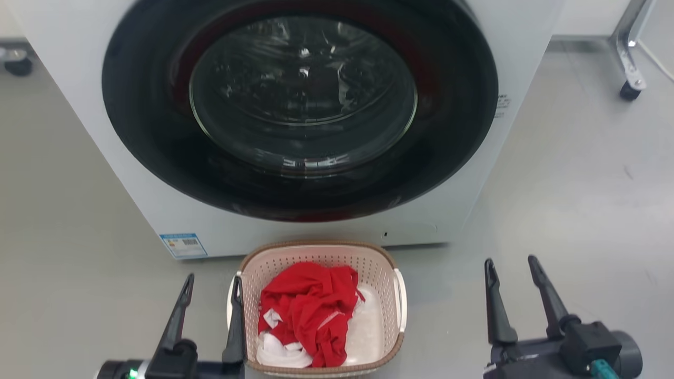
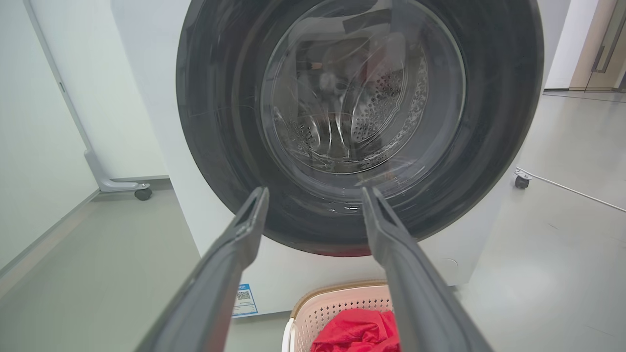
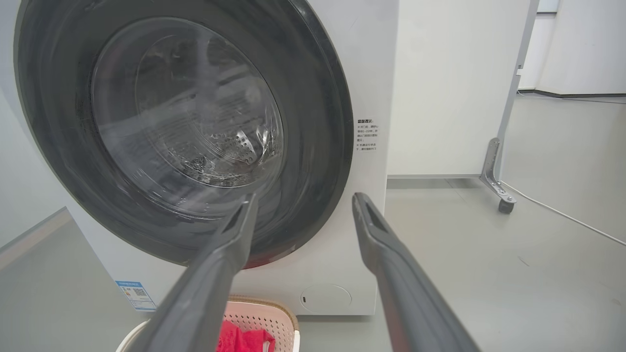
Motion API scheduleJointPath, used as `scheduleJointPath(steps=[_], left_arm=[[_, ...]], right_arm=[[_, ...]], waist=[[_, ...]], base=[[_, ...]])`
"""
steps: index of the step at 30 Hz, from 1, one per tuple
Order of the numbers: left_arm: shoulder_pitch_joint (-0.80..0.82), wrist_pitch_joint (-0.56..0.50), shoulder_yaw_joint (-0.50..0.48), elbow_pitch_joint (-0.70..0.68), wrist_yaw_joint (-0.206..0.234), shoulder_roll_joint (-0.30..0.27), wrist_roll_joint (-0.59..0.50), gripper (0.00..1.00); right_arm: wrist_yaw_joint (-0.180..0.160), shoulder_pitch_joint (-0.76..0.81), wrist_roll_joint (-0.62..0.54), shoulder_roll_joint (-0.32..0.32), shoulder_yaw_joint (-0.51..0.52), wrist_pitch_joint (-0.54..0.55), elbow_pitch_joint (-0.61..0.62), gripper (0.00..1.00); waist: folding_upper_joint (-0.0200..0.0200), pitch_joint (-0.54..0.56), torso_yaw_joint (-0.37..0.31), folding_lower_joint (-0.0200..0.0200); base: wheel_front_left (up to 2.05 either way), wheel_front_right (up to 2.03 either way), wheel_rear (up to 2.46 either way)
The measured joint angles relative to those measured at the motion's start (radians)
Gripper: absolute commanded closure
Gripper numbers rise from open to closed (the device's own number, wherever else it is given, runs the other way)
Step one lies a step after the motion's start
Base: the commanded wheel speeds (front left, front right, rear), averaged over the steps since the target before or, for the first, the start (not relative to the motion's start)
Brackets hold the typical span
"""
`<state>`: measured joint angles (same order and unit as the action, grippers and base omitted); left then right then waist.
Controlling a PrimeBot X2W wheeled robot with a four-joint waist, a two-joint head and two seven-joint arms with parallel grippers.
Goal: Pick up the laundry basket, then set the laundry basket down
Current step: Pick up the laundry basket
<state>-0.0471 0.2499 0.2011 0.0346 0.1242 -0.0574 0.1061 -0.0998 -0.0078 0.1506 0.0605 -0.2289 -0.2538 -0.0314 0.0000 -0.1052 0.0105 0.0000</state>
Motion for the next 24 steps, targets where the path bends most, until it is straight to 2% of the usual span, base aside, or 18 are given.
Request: scheduleJointPath(steps=[9, 24], left_arm=[[0.132, 0.0, -0.005, 0.066, -0.001, 0.004, 0.015, 0.0], [0.407, 0.004, -0.025, 0.26, -0.02, 0.015, 0.034, 0.0]], right_arm=[[0.021, -0.117, 0.008, 0.001, 0.028, 0.0, -0.051, 0.0], [0.043, -0.385, 0.026, 0.002, 0.04, 0.0, -0.221, 0.0]], waist=[[0.0, -0.12, 0.004, 0.0003], [0.0002, -0.34, 0.019, 0.0002]], base=[[0.0, 0.0, 0.0], [0.0, 0.0, 0.0]])
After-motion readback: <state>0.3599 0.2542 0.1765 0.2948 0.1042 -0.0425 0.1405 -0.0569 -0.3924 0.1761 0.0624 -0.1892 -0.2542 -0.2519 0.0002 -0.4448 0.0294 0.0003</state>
